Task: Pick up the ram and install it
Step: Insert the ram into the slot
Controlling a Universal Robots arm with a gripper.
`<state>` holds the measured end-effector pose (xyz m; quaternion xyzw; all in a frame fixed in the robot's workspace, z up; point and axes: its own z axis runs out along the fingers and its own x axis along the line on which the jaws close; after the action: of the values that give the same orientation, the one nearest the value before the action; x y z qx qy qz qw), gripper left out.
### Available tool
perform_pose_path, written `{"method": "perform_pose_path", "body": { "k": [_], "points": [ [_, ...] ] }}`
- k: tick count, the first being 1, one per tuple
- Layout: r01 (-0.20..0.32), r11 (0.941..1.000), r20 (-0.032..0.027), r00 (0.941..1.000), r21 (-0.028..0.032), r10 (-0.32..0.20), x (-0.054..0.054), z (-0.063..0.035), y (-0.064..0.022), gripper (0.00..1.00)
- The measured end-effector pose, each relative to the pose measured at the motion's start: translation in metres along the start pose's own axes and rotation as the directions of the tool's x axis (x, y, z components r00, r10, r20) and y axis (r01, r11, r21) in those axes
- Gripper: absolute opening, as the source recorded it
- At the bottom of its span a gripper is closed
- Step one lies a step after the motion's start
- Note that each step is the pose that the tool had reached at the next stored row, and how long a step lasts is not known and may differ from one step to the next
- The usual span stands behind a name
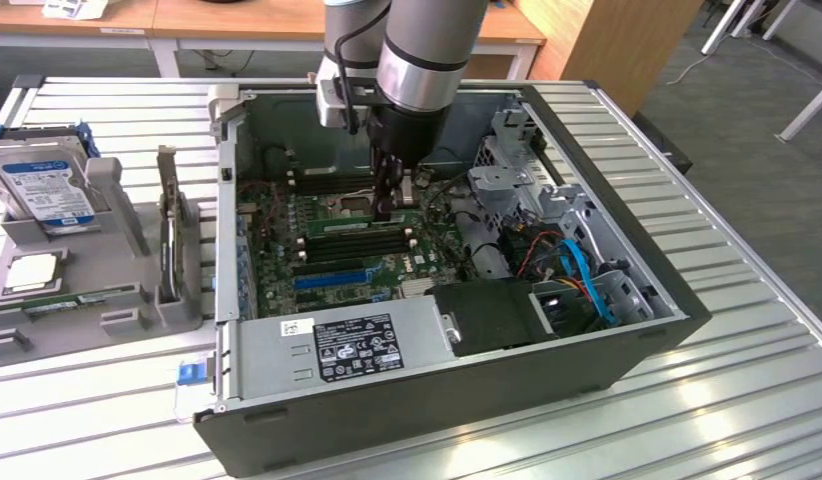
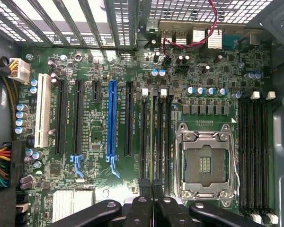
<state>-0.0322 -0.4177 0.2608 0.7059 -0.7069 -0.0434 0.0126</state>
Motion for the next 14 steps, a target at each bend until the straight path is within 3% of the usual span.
{"method": "perform_pose_path", "body": {
  "k": [14],
  "points": [
    [0.000, 1.0000, 0.0001, 1.0000, 0.0002, 0.000, 0.0043, 0.0005, -0.0001, 0.12]
  ]
}}
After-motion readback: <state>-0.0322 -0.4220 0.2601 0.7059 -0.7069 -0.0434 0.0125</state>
